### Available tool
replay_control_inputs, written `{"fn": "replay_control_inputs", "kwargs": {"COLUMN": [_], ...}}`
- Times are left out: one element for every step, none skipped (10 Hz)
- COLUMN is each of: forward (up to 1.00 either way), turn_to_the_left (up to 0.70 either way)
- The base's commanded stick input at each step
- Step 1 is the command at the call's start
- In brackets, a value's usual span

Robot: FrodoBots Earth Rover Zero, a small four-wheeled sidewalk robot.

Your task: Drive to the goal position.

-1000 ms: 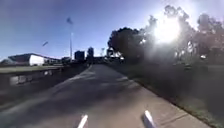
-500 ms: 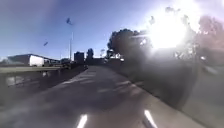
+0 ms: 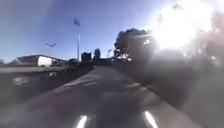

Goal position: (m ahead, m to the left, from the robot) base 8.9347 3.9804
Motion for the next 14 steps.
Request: {"fn": "replay_control_inputs", "kwargs": {"forward": [0.98, 0.98, 0.98, 0.98, 0.98, 0.98, 0.98, 0.98, 0.98, 0.98, 0.98, 0.98, 0.98, 0.98], "turn_to_the_left": [0.39, 0.37, 0.25, 0.00, 0.00, 0.00, 0.00, 0.00, 0.00, 0.00, 0.00, -0.33, -0.39, -0.39]}}
